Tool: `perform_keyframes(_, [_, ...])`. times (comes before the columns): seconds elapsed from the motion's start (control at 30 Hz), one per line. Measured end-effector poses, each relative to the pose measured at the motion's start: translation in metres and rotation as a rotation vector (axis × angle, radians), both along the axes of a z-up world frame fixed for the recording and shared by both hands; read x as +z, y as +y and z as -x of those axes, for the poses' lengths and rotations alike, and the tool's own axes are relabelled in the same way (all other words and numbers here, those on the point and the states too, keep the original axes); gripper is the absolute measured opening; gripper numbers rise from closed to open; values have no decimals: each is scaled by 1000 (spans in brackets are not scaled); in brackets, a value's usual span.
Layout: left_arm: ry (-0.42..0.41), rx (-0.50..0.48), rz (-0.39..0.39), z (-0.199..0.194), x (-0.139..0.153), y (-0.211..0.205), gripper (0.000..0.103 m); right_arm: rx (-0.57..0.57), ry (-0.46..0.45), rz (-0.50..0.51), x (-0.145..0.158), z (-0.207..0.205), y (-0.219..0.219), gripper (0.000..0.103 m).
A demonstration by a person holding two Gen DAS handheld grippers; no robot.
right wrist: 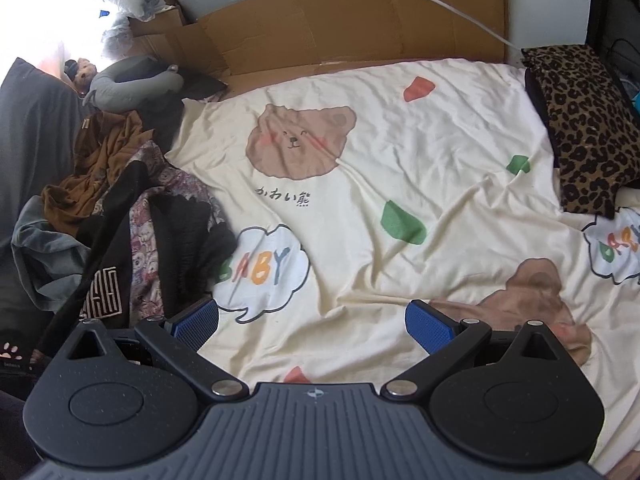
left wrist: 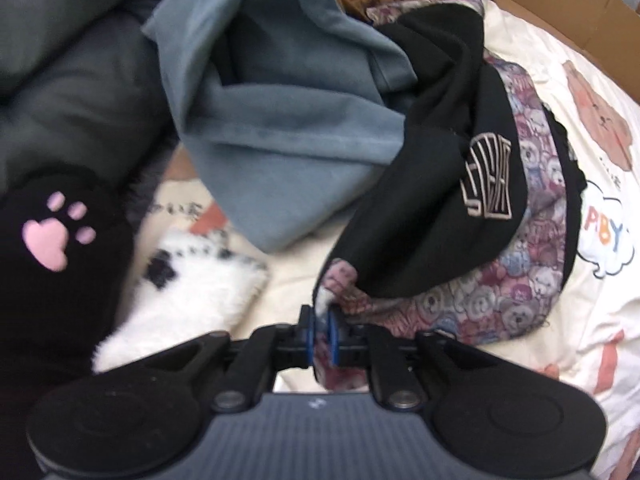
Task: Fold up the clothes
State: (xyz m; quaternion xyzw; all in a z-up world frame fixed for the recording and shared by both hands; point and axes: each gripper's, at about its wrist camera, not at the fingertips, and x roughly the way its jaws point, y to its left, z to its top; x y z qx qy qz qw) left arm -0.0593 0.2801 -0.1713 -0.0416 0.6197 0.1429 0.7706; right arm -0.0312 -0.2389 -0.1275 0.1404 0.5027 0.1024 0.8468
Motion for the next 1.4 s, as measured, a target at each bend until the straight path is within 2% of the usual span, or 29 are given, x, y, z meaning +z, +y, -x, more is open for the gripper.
perform_keyframes(0.07, [-26,-15,-8,-8,9,-2,10,-6,5,-20,-2,-4,1,102])
perform_keyframes(0.33, [-142,-75,31,-57,28,-23,34,-9,21,-73,-11,-17,6,102])
perform_keyframes(0.47, [-178,-93,55,-87,26,-33,35,54,-10,-58,-12,-26,23,102])
perform_keyframes(0.57, [-209,-125,79,-113,24,-40,35,69,-5,-99,-21,-32,34,101])
perform_keyframes(0.67, [-252,-169,112,-140,23,-45,41,75,9,-132,-34,-37,44,97])
perform_keyframes(0.73, [-274,-189,132,-157,21,-50,47,78,17,-139,-44,-40,51,90])
perform_keyframes(0.87, [-290,-237,188,-186,10,-69,47,99,29,-147,-64,-44,63,86])
perform_keyframes(0.93, [-287,-270,193,-202,0,-81,51,107,42,-168,-73,-47,69,86])
perform_keyframes(1.1, [-271,-327,212,-240,-26,-104,53,151,61,-235,-92,-55,87,84])
perform_keyframes(1.23, [-277,-370,206,-260,-45,-114,62,219,51,-266,-99,-61,110,83])
perform_keyframes(1.4, [-271,-402,219,-268,-69,-120,66,247,81,-294,-117,-75,133,70])
